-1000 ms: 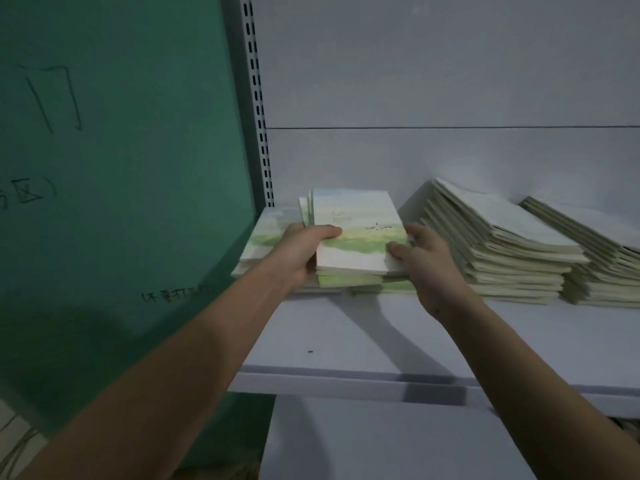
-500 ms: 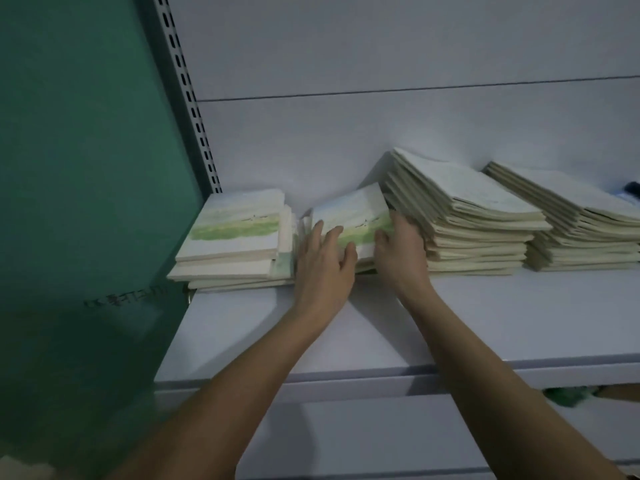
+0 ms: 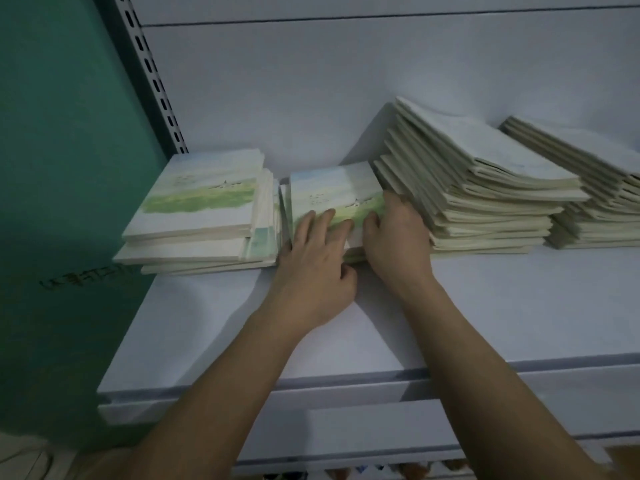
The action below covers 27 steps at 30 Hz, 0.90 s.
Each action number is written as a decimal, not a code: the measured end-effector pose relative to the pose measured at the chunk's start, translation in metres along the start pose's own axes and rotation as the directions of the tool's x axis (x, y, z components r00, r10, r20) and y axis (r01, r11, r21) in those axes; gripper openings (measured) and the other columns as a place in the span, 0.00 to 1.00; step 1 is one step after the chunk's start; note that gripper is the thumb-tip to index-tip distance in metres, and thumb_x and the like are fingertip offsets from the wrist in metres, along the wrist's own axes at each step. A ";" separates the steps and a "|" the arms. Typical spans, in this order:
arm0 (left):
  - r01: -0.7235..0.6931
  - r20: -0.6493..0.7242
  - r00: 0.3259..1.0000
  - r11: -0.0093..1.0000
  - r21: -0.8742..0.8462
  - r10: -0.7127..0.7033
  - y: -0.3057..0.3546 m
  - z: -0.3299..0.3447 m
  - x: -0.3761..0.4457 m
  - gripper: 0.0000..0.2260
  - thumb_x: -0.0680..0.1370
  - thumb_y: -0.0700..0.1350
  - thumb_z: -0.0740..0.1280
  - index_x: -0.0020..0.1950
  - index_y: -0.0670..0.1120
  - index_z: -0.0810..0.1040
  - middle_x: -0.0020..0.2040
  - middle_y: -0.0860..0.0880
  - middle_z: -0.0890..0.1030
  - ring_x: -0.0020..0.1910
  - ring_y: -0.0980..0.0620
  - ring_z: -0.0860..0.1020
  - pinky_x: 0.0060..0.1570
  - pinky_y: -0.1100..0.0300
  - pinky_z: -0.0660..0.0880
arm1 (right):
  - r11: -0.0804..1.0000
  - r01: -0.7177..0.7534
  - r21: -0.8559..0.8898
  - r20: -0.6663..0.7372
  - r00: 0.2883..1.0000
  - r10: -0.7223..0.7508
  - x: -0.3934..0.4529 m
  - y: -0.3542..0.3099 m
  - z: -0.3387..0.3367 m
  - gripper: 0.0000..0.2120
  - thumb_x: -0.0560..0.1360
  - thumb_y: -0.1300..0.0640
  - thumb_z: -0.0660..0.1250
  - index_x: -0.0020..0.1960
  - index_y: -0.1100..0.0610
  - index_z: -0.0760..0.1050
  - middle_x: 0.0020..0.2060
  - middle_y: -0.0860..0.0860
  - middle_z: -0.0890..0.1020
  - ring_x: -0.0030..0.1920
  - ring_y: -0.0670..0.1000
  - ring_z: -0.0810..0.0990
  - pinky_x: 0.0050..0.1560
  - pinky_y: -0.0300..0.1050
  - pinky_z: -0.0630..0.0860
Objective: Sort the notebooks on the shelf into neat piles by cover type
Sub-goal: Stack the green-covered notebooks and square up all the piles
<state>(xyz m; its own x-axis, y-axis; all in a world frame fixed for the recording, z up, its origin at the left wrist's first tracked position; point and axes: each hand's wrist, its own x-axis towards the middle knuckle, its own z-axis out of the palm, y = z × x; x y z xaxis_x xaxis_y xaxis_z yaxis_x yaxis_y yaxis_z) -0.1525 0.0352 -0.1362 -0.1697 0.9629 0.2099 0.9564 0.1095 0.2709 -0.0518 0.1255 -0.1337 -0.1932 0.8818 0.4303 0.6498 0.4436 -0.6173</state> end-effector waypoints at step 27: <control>-0.078 -0.388 0.916 0.994 0.078 0.103 -0.005 -0.054 -0.023 0.23 0.75 0.49 0.56 0.69 0.49 0.73 0.68 0.49 0.75 0.72 0.47 0.67 0.74 0.42 0.56 | 0.912 0.404 0.075 -0.209 0.900 -0.382 -0.014 -0.030 -0.020 0.14 0.78 0.62 0.58 0.62 0.60 0.74 0.58 0.54 0.77 0.59 0.53 0.74 0.56 0.36 0.65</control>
<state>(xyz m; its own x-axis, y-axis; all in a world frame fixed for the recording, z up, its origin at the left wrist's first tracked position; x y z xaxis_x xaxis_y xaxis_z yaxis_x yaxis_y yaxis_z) -0.1661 -0.0007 -0.0919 -0.1494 0.7975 0.5846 0.9824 0.0526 0.1794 -0.0538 0.0962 -0.1083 -0.2687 0.5909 0.7607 0.4588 0.7729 -0.4383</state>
